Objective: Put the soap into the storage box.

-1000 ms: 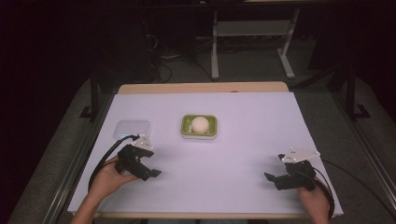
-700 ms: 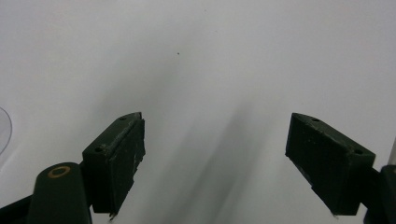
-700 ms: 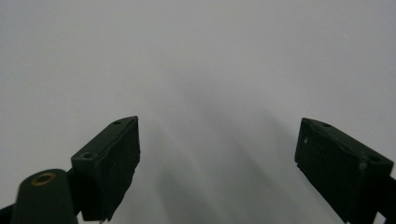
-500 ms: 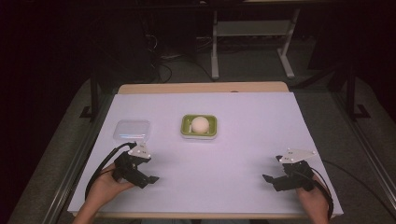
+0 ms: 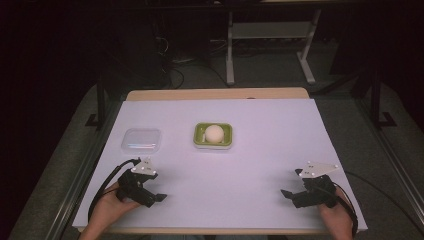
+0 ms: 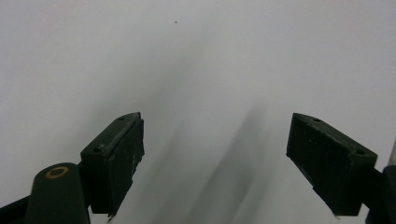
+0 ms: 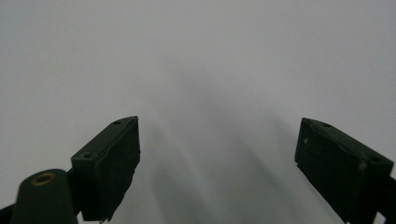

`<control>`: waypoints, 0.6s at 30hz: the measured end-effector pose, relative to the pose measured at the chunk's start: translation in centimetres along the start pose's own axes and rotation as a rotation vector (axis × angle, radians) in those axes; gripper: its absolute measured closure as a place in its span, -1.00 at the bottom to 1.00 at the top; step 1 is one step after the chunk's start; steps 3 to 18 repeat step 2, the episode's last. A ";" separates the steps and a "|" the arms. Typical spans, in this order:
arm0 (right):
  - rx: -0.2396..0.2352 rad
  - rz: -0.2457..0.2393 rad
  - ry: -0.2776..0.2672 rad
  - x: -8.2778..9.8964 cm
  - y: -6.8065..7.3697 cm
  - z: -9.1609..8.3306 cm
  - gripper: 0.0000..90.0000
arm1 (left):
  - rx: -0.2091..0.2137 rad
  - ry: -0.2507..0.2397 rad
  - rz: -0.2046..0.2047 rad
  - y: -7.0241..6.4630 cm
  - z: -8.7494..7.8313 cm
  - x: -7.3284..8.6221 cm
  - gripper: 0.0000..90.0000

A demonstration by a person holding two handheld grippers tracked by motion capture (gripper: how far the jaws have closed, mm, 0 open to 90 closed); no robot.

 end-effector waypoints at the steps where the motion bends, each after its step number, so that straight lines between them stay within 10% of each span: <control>1: -0.001 -0.001 0.000 0.0 0.0 0.1 -0.70 | 0.005 -0.004 -0.010 0.1 0.1 0.1 -0.61; 18: -0.004 0.009 0.010 0.0 0.1 0.2 -0.70 | 0.020 -0.005 -0.016 0.2 0.2 0.2 -0.61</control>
Point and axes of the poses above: each handheld gripper's, and its own axes: z roughly forward along the jaws, x roughly out of its underside, y roughly to its left, the point moved 4 cm from there along z, roughly forward along the jaws, and after that the axes turned 9 degrees about -z, right-handed, at the moved point
